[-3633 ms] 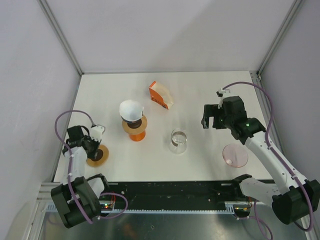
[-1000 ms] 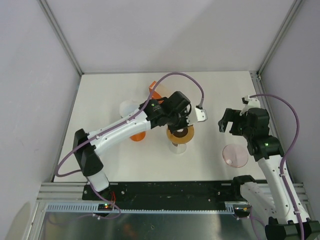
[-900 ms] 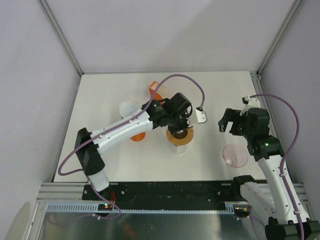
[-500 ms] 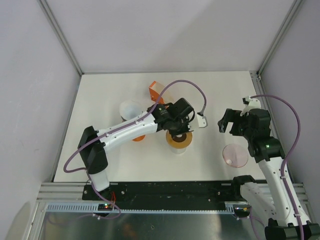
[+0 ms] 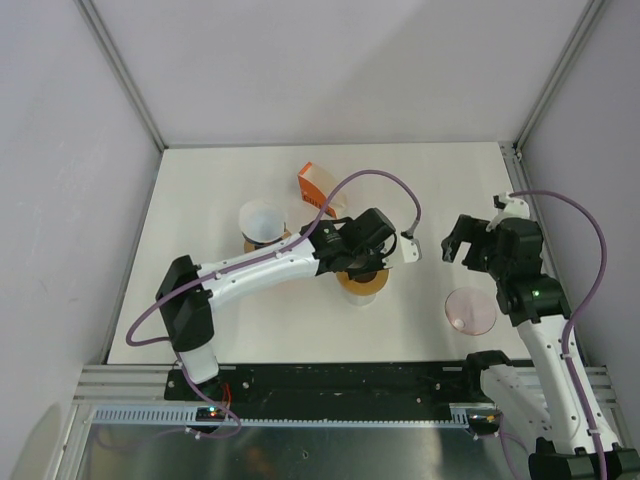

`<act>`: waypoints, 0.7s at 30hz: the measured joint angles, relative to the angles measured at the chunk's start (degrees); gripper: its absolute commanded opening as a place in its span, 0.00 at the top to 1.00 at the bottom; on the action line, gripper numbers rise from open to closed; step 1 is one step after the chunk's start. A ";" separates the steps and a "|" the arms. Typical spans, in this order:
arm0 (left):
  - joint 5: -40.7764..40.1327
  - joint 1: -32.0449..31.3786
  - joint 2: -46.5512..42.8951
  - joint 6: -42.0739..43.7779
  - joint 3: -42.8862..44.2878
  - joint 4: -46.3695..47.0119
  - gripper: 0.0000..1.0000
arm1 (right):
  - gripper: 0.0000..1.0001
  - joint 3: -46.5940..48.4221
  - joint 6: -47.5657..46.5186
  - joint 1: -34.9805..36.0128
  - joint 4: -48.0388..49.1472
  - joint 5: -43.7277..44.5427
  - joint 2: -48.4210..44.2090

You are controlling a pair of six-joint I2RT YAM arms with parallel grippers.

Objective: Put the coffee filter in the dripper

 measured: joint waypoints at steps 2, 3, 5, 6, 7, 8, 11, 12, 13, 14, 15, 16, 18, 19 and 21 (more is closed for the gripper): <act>-0.20 0.00 0.00 0.00 -0.09 0.17 0.94 | 0.01 -0.09 0.87 -0.07 -0.09 1.44 -0.42; -0.24 0.00 -0.04 0.02 -0.24 0.35 0.88 | 0.01 -0.09 1.31 -0.09 -0.20 1.97 -0.74; -0.39 0.00 -0.17 0.22 -0.39 0.50 0.77 | 0.01 -0.15 2.29 -0.09 -0.31 3.28 -1.46; -0.44 0.00 -0.20 0.28 -0.46 0.52 0.73 | 0.01 -0.15 2.95 -0.11 -0.55 4.15 -1.79; -0.46 0.00 -0.22 0.26 -0.55 0.52 0.69 | 0.01 -0.15 3.69 -0.17 -0.87 4.90 -1.99; -0.48 0.00 -0.22 0.31 -0.66 0.46 0.65 | 0.01 -0.15 4.35 -0.24 -1.31 5.57 -2.05; -0.59 0.00 -0.31 0.33 -0.66 0.24 0.57 | 0.01 -0.15 5.90 -0.44 -2.99 6.01 -1.46; -0.63 0.00 -0.42 0.31 -0.66 0.22 0.55 | 0.01 -0.15 6.16 -0.44 -3.41 6.01 -1.22; -0.66 0.00 -0.55 0.31 -0.66 0.20 0.54 | 0.01 -0.15 6.62 -0.46 -3.93 6.03 -0.92; -0.66 0.00 -0.76 0.28 -0.66 0.13 0.53 | 0.02 -0.17 6.93 -0.46 -4.57 6.12 -0.50; -0.66 0.00 -0.96 0.28 -0.66 0.11 0.51 | 0.03 -0.17 7.32 -0.46 -5.40 6.40 -0.15; -0.68 0.00 -1.27 0.31 -0.66 0.11 0.50 | 0.05 -0.22 8.00 -0.46 -6.25 6.67 -0.02; -0.76 0.00 -1.95 0.31 -0.66 0.09 0.47 | 0.07 -0.28 9.18 -0.48 -7.61 7.32 -0.11; -0.83 0.00 -2.21 0.31 -0.63 0.09 0.46 | 0.08 -0.28 9.90 -0.48 -8.24 7.52 -0.20; -1.14 0.00 -2.86 0.35 -0.61 0.07 0.44 | 0.10 -0.28 11.61 -0.48 -9.49 7.58 -0.31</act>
